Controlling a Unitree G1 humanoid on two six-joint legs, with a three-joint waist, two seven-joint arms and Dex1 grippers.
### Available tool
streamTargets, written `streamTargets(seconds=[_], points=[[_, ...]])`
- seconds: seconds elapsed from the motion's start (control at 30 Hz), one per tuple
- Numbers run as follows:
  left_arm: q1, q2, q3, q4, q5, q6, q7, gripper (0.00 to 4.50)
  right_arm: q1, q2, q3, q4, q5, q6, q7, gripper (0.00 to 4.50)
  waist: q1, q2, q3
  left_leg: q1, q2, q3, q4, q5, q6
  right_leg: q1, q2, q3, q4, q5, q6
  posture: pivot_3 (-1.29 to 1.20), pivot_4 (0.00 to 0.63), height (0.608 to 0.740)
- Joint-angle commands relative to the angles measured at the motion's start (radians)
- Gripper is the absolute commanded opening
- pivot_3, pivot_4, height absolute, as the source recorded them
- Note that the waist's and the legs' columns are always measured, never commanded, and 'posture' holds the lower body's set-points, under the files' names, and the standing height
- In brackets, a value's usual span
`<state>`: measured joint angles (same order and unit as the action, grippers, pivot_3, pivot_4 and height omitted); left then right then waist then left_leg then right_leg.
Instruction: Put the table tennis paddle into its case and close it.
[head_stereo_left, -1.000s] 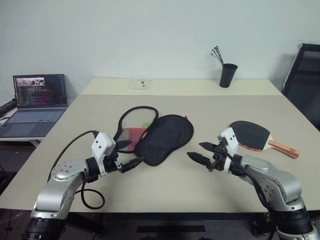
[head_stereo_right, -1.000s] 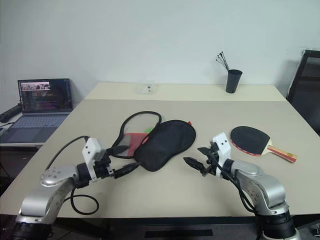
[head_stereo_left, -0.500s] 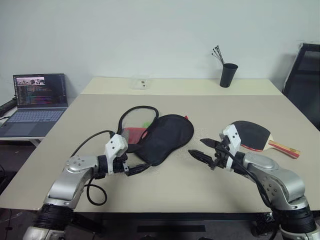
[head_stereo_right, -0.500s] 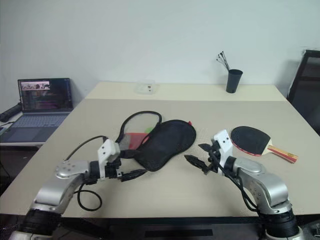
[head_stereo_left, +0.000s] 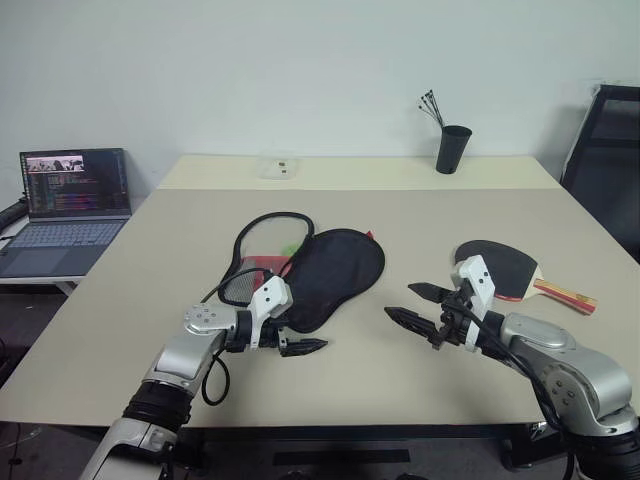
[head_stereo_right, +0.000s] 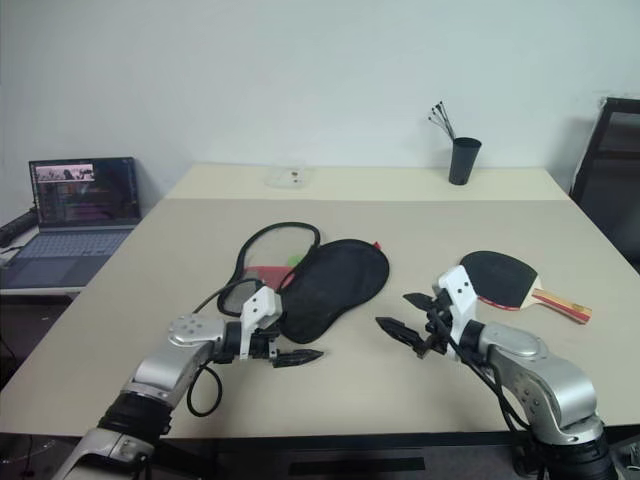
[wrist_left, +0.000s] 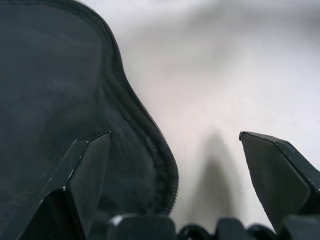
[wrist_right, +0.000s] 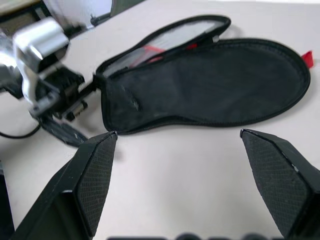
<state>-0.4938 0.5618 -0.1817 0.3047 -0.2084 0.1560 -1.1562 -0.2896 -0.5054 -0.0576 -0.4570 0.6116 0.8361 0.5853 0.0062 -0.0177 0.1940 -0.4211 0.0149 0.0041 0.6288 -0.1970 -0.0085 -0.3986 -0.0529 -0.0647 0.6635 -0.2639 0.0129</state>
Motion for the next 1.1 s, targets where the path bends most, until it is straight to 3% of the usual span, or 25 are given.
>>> streamTargets(seconds=[0.03, 0.07, 0.17, 0.5, 0.73, 0.93, 1.1], points=[[-0.009, -0.016, -0.004, 0.007, 0.012, -0.033, -0.007, 4.5, 0.006, -0.022, -0.032, -0.061, 0.028, -0.017, 0.013, 4.31, 0.0, 0.0, 0.0, 0.0, 0.0, 0.0, 0.0, 0.0, 0.0, 0.0, 0.0, 0.0, 0.0, 0.0, 0.0, 0.0, 0.15, 0.74], [-0.008, -0.022, -0.006, 0.009, 0.016, -0.036, -0.004, 4.5, 0.009, -0.03, -0.033, -0.066, 0.03, -0.017, 0.019, 4.31, 0.0, 0.0, 0.0, 0.0, 0.0, 0.0, 0.0, 0.0, 0.0, 0.0, 0.0, 0.0, 0.0, 0.0, 0.0, 0.0, 0.15, 0.74], [-0.005, -0.039, -0.007, 0.01, 0.022, -0.033, 0.008, 3.65, 0.011, -0.046, -0.036, -0.073, 0.036, -0.019, 0.026, 4.36, 0.0, 0.0, 0.0, 0.0, 0.0, 0.0, 0.0, 0.0, 0.0, 0.0, 0.0, 0.0, 0.0, 0.0, 0.0, 0.0, 0.15, 0.74], [0.053, -0.038, 0.007, -0.084, 0.009, 0.022, 0.041, 0.04, 0.008, -0.06, -0.044, -0.062, 0.031, -0.032, 0.023, 4.36, 0.0, 0.0, 0.0, 0.0, -0.001, 0.0, 0.0, 0.0, 0.0, 0.0, 0.0, 0.0, 0.0, 0.0, 0.0, 0.0, 0.15, 0.74], [0.059, -0.11, -0.005, -0.219, -0.007, 0.146, 0.134, 0.04, 0.009, -0.074, -0.059, -0.047, 0.027, -0.042, 0.024, 4.36, 0.002, 0.0, 0.0, 0.0, -0.001, -0.001, 0.001, 0.0, 0.0, 0.001, 0.0, 0.0, 0.0, 0.0, 0.001, 0.0, 0.15, 0.74], [-0.009, -0.2, -0.057, -0.146, 0.043, 0.165, 0.19, 0.04, 0.007, -0.091, -0.074, -0.033, 0.021, -0.051, 0.027, 4.36, 0.004, -0.001, 0.0, 0.0, -0.001, -0.001, 0.001, 0.0, 0.0, 0.002, 0.0, 0.0, 0.0, 0.0, 0.001, 0.0, 0.15, 0.74], [-0.018, -0.169, -0.011, -0.132, 0.032, 0.124, 0.186, 0.04, 0.032, -0.102, -0.089, -0.052, 0.026, -0.046, 0.021, 4.36, -0.002, -0.001, 0.0, 0.0, -0.001, 0.0, 0.001, 0.0, 0.0, 0.001, 0.0, 0.0, 0.0, 0.0, 0.001, 0.0, 0.15, 0.74]])
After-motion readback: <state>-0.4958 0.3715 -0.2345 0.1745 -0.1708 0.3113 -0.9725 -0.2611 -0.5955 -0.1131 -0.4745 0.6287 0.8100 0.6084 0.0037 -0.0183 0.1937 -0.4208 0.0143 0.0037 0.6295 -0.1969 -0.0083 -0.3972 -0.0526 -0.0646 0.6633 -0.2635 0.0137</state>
